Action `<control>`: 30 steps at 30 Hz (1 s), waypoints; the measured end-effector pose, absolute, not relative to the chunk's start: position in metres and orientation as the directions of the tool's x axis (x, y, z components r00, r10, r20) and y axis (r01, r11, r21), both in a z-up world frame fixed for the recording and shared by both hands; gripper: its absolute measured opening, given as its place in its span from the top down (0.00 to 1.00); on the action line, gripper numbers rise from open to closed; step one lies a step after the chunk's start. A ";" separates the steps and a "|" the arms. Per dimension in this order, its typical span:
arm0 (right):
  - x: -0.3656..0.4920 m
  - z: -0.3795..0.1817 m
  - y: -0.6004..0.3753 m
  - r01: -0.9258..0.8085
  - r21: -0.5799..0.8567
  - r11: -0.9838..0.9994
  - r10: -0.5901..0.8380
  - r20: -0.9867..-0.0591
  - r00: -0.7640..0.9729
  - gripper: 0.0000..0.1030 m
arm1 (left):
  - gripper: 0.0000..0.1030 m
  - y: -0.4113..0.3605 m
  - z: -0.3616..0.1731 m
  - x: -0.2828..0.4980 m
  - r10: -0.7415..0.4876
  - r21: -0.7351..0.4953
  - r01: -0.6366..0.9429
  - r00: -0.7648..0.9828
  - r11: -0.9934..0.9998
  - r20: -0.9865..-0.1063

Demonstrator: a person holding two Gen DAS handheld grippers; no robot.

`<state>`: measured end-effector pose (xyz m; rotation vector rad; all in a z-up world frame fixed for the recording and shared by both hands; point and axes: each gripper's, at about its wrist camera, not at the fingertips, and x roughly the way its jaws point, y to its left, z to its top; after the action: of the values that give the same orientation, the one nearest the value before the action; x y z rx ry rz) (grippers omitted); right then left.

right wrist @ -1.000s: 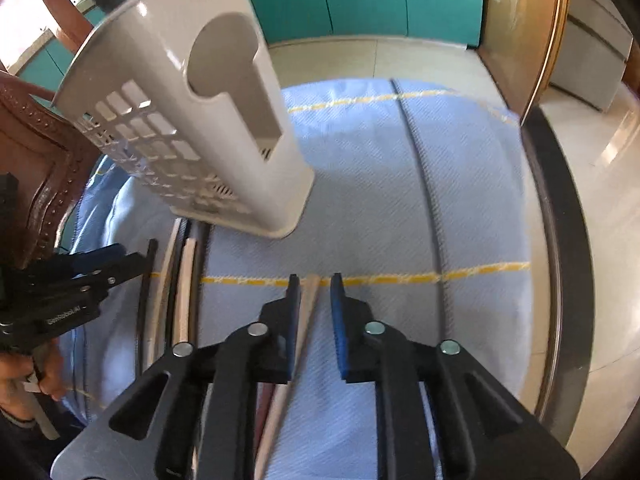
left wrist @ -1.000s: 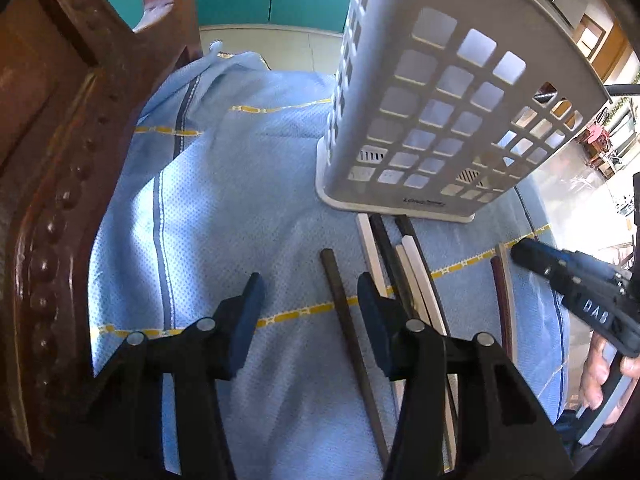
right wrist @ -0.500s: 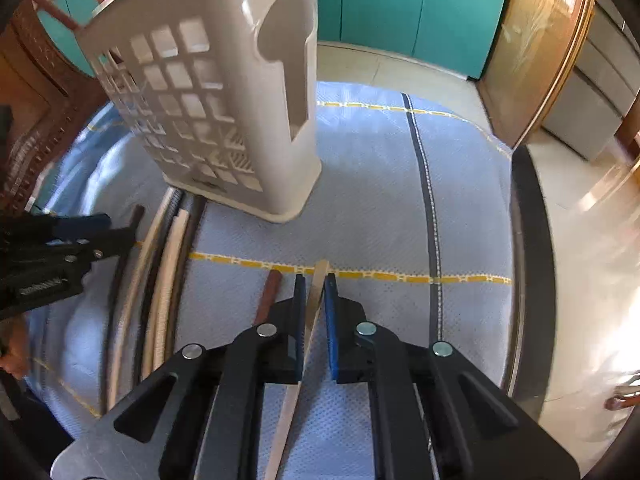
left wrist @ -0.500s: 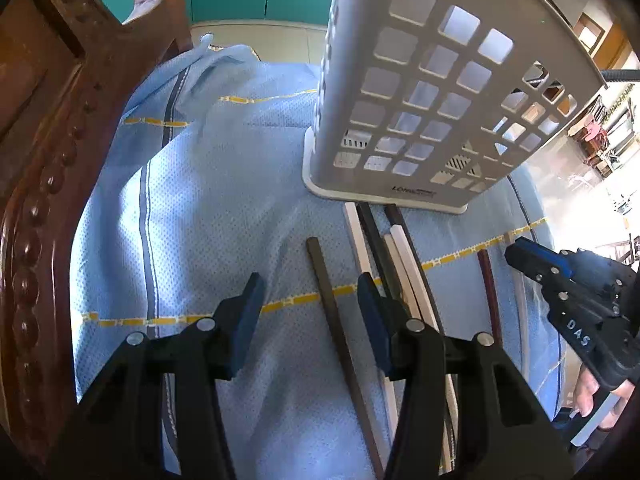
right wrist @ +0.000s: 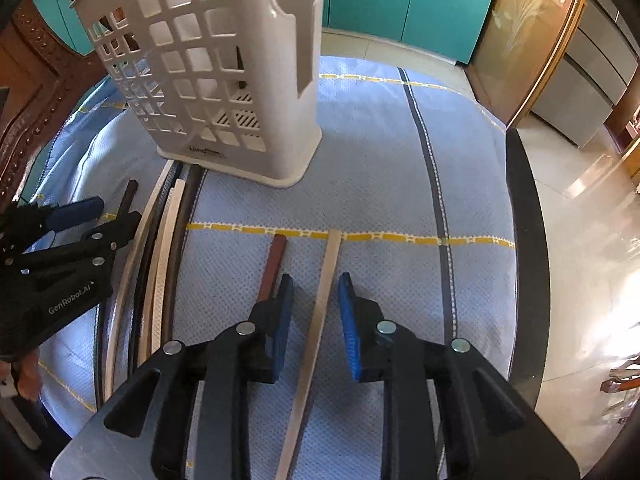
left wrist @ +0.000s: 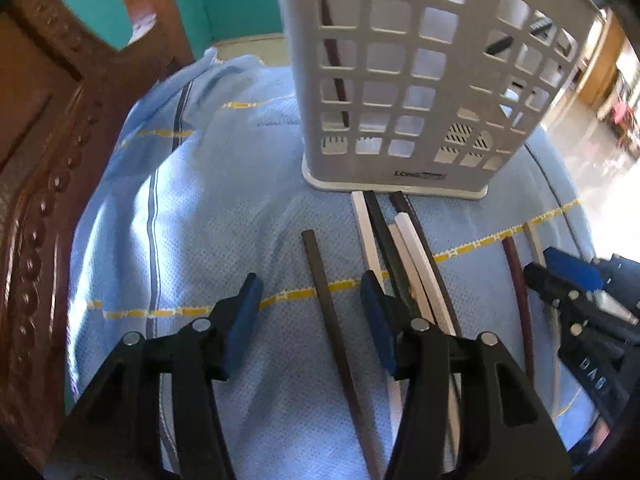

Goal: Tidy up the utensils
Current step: 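Grasp and lift the wooden chopstick with the right tool while the left lifts a dark chopstick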

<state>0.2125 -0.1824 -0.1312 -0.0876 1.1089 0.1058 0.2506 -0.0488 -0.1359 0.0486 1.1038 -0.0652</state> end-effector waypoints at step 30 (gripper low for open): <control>0.139 0.150 -0.245 -0.233 0.331 0.914 0.298 -0.161 0.941 0.94 | 0.93 0.004 0.166 0.141 -0.212 -0.216 0.160 0.946 0.963 -0.246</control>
<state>0.1388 -0.2451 0.1501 0.3138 0.2108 0.2758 0.1413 0.0037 0.1664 -0.1954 0.2716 -0.1909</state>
